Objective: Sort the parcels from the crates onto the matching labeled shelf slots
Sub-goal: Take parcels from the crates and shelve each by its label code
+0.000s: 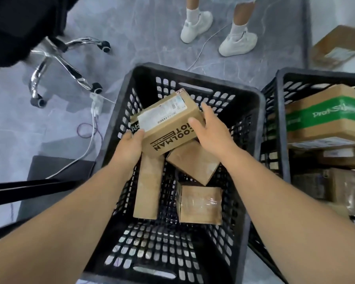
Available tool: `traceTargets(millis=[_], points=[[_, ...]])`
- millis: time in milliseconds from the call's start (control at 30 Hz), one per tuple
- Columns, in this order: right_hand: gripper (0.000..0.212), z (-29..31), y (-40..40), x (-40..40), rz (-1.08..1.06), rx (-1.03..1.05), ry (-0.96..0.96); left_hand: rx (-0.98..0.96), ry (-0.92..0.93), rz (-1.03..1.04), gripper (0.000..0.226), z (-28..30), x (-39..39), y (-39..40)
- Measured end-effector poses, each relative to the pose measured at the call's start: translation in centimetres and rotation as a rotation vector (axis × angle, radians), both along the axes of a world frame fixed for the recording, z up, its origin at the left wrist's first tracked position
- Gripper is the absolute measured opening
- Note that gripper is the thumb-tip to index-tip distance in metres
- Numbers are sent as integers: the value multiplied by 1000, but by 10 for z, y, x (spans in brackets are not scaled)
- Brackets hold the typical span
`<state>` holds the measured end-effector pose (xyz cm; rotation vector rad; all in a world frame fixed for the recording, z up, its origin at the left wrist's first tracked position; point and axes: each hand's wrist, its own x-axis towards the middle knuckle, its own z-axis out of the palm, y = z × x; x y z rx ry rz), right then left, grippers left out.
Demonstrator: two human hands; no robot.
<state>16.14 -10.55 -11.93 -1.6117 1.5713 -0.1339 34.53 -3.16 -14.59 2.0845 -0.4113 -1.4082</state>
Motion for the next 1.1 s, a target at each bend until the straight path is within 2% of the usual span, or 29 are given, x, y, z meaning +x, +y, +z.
traceTargets(millis=[33, 133, 167, 433, 533, 633, 700, 767, 867, 967, 1000, 1100], points=[[64, -2, 2, 0, -8, 10, -13, -2, 12, 19, 83, 0, 0, 1], [53, 0, 10, -3, -100, 15, -99, -57, 42, 61, 57, 9, -7, 10], [50, 3, 13, -5, -140, 27, -127, -71, 44, 61, 54, 11, -9, 14], [29, 16, 36, -33, -364, 79, -256, -87, 86, 49, 67, 31, -37, 51], [48, 12, 39, -42, -363, 79, -240, -47, 175, 15, 76, 35, -46, 57], [70, 10, 49, -43, -373, 125, -183, -17, 135, -82, 51, 40, -54, 57], [79, 8, 57, -44, -419, 140, -176, 7, 46, -148, 33, 38, -54, 57], [82, 7, 64, -44, -465, 167, -200, 40, -32, -214, 25, 36, -52, 59], [76, 3, 77, -46, -443, 271, -222, 114, -128, -353, 34, 34, -47, 63], [75, 6, 91, -50, -374, 359, -254, 50, -76, -429, 28, 40, -49, 63], [78, 6, 95, -51, -358, 373, -273, 3, -5, -443, 33, 42, -51, 62], [90, 7, 102, -56, -283, 408, -315, -125, 131, -515, 72, 43, -52, 58]])
